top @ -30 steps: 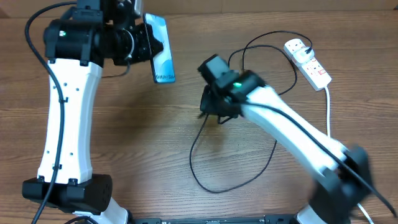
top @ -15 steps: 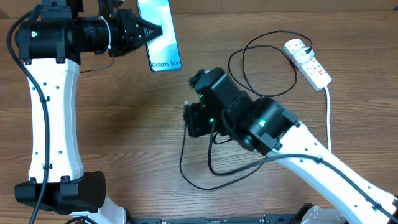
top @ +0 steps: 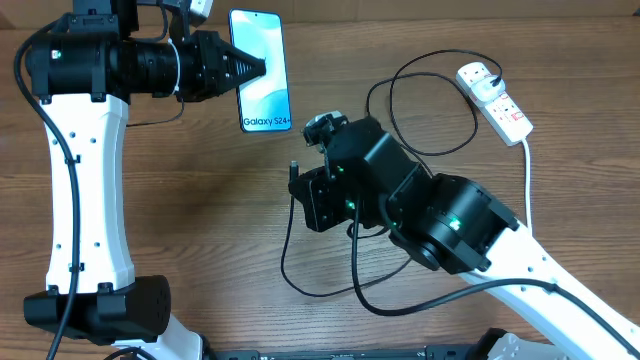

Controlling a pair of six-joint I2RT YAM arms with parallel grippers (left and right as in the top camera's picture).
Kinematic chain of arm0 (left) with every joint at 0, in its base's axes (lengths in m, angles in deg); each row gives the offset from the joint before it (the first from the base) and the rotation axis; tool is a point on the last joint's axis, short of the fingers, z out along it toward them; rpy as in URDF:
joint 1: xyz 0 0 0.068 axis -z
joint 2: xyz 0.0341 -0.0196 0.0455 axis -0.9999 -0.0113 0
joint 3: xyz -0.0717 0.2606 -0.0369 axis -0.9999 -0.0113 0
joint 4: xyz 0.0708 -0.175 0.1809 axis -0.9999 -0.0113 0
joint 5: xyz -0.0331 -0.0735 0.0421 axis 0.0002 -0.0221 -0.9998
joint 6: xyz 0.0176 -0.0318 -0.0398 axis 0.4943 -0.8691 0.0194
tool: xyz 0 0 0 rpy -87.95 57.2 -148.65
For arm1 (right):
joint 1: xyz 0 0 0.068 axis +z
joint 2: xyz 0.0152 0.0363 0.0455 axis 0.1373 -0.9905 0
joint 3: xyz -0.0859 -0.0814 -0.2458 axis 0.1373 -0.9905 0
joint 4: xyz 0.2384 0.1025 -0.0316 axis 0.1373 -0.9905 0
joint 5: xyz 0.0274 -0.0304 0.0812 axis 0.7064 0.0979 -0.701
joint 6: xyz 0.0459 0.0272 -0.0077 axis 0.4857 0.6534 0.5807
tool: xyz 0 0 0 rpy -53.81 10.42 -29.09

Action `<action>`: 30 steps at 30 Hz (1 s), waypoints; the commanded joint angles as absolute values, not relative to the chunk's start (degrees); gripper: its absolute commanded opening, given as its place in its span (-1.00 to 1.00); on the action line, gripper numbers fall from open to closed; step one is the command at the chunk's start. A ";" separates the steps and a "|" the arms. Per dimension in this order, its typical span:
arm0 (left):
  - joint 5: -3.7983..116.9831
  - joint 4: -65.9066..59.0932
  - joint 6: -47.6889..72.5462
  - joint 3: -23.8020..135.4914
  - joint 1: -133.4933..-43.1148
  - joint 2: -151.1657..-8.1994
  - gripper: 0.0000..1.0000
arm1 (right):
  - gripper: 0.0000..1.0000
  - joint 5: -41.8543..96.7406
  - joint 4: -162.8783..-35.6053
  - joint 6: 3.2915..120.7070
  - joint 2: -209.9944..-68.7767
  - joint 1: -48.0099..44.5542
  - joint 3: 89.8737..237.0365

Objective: Plug charger to phone and switch on socket
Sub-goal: 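Lift the plug with the right gripper toward the phone's bottom edge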

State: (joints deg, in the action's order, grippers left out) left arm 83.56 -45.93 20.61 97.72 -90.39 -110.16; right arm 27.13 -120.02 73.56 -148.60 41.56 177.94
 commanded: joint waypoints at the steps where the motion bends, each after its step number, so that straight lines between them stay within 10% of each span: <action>1: 87.15 -45.80 22.38 97.94 -89.50 -109.92 -0.92 | -0.93 25.09 -119.43 73.34 -147.92 41.60 178.70; 30: 93.57 -47.59 26.47 97.94 -85.60 -109.92 -0.92 | -0.93 26.40 -115.38 73.76 -148.03 40.95 178.70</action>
